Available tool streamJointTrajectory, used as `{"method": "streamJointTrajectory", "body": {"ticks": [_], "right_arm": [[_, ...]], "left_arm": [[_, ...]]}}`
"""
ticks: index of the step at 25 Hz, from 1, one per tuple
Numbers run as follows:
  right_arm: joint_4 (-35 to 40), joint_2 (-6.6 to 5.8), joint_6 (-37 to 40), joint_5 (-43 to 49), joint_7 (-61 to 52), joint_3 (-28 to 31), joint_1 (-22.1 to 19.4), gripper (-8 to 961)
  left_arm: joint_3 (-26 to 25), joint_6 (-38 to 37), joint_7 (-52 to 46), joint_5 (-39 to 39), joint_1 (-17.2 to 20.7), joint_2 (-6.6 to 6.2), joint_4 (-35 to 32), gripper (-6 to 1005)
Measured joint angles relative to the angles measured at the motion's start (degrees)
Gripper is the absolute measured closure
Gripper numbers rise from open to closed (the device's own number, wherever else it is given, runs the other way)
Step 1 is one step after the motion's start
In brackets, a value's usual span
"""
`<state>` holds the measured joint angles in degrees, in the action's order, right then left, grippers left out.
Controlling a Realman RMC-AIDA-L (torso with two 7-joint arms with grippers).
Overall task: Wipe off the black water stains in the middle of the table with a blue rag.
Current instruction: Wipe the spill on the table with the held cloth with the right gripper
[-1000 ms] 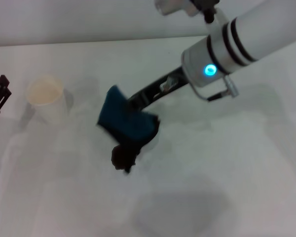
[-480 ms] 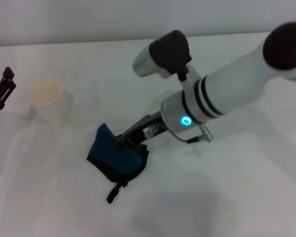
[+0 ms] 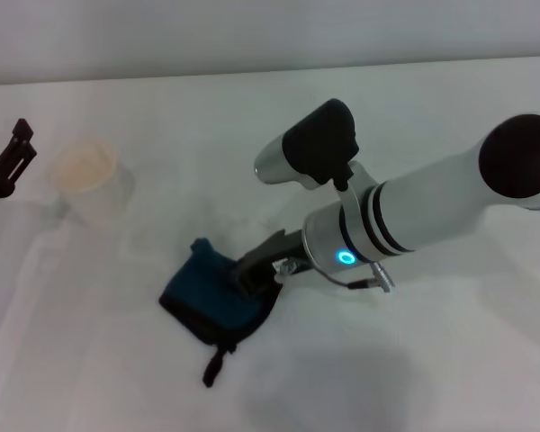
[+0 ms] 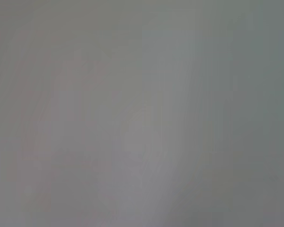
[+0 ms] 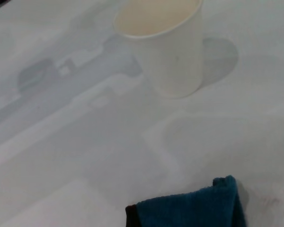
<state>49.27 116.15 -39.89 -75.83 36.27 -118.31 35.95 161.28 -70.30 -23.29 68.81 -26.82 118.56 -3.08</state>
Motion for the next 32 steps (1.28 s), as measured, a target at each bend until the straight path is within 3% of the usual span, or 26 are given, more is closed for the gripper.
{"method": "streamJointTrajectory", "body": {"ticks": [9,15,22,26,32], "right_arm": [[-1.2,0.02,-7.6,-5.6,4.7,0.0,0.5,891],[-1.4,-0.1,-2.3,-5.9,6.1,0.8,-0.4,891],[-3.7,-0.53,-0.5,-5.4,13.3,12.5,-3.8,891],[-5.0,-0.55,-2.0,-5.7,14.8,14.8,-4.4,890],[-5.7,-0.03,-6.4,-8.4,15.1,11.3,-3.9,890]], "left_arm": [[0.0,0.0,0.0,0.0,-0.9,-0.06,0.2,112],[0.0,0.0,0.0,0.0,-0.8,-0.09,0.0,112],[-0.4,-0.1,-0.3,0.0,-0.7,-0.43,0.2,112],[-0.4,-0.1,-0.6,0.0,-0.8,-0.51,0.3,111],[-0.4,0.2,-1.2,0.0,-1.4,-0.43,0.5,111]]}}
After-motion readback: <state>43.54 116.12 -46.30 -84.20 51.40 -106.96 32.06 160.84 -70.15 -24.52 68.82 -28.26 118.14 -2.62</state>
